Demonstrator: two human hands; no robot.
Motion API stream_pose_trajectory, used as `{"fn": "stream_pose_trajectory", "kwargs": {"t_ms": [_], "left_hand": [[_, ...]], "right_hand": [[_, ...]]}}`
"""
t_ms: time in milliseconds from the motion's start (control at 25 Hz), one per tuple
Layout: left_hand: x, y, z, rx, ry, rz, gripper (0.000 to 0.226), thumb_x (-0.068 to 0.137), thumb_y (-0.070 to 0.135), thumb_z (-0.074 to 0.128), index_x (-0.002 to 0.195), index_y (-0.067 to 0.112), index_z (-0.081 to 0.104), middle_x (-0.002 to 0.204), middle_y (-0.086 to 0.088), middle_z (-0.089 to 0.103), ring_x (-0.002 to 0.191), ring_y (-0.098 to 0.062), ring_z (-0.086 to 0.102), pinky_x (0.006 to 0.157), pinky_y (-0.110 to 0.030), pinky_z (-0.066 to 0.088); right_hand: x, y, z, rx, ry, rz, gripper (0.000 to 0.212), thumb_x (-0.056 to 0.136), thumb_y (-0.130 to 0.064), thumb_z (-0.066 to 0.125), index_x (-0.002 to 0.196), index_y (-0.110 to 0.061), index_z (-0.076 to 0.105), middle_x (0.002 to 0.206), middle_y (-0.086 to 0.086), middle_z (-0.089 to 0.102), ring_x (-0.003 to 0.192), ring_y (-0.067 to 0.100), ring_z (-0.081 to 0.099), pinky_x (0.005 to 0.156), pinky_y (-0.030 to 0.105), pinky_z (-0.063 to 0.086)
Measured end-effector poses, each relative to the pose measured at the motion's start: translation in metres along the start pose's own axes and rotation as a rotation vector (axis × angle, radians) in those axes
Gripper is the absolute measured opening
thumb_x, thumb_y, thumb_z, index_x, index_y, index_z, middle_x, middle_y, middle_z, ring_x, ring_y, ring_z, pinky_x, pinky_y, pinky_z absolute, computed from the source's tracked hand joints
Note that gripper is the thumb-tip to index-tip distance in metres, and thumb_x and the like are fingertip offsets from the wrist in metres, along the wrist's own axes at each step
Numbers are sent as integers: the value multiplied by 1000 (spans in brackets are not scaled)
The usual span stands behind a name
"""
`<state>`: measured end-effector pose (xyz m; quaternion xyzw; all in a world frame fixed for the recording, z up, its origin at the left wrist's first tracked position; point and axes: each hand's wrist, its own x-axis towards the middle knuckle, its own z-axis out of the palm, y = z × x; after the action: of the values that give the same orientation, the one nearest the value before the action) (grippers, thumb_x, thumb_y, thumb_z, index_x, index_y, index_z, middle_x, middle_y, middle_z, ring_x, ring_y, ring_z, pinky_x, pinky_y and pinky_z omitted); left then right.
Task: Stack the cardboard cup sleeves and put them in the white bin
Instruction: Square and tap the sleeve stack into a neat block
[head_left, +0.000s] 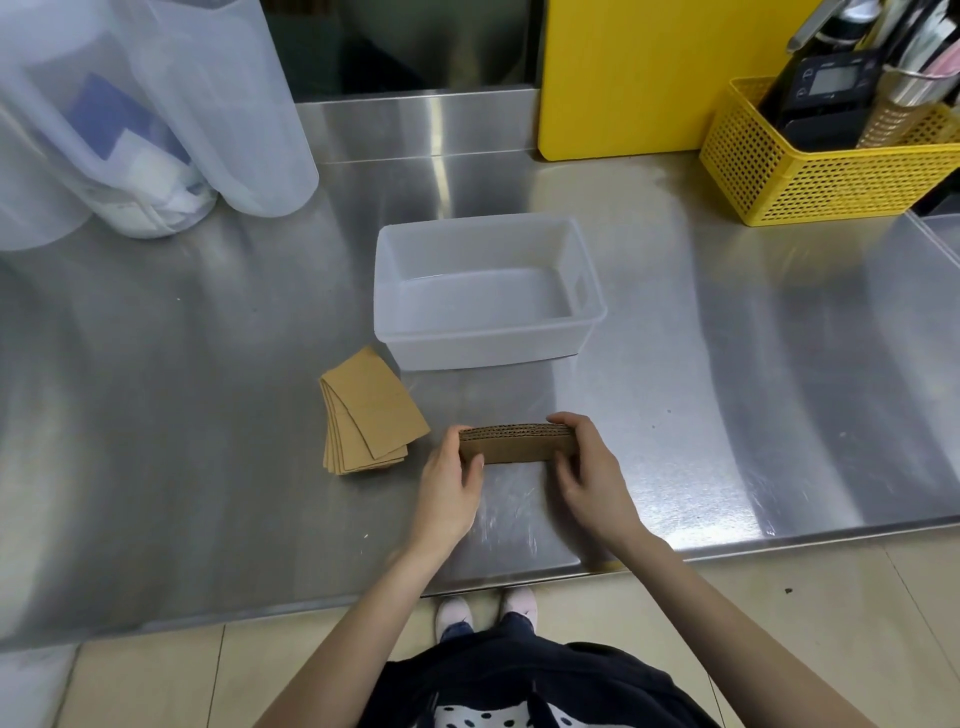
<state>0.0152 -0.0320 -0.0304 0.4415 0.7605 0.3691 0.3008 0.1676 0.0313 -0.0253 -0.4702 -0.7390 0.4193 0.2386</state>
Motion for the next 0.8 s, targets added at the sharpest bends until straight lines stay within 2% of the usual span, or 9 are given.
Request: {"fn": "stream_pose_trajectory", "kwargs": {"t_ms": [160,240,360,480,560,640,720,800], "left_hand": [[3,2,-3,28,-11,-34,19,87,15,50,103,6,47,94,-18,63,85,-31,58,77,-38,47],[1,5,-5,44,-22,-38,21,87,17,50,104,5,47,91,-17,63,82,-29,58,74,-35,45],[-2,12,-13,53,-32,-12,17,86,19,52,98,7,49,81,-18,64,73,-30,58,63,-29,40],[-2,21,-28,11,-38,29,12,84,21,54,92,13,51,82,-21,67,70,-31,61,63,-32,46],[1,25,-41,-37,-4,43,16,83,21,56,97,13,54,86,-18,68,73,-29,62,69,-38,50],[4,27,-52,-66,31,48,17,82,21,57,98,16,55,88,-16,68,76,-29,62,70,-37,50],[9,26,-60,-122,59,43,12,82,21,57,94,22,55,87,-8,68,77,-25,63,69,-24,49],[15,24,-69,-177,76,40,17,83,20,56,86,35,51,83,8,64,76,-13,62,65,-10,44]], "right_hand": [[3,0,-4,-19,-32,10,34,86,0,44,117,-13,45,106,-1,55,90,9,51,75,-5,30],[4,-1,-9,-17,-51,18,36,85,0,44,117,-15,45,103,-4,55,84,6,52,75,1,35],[7,-5,-15,18,-49,20,39,83,1,45,118,-17,46,106,-5,57,92,10,53,83,16,41],[12,-12,-20,71,-51,15,40,84,-1,48,119,-19,46,112,-3,57,99,15,54,88,23,45],[18,-19,-20,99,-81,3,40,84,-3,50,119,-20,46,113,-2,57,100,15,55,85,16,47],[25,-28,-18,112,-100,-15,40,83,-4,51,119,-21,46,108,-6,57,96,11,55,80,6,46],[32,-39,-14,129,-100,-30,39,83,-4,52,117,-23,47,102,-13,55,94,5,55,77,2,45],[39,-49,-10,144,-107,-48,40,82,-4,52,116,-25,46,102,-21,53,94,2,54,76,4,46]]}}
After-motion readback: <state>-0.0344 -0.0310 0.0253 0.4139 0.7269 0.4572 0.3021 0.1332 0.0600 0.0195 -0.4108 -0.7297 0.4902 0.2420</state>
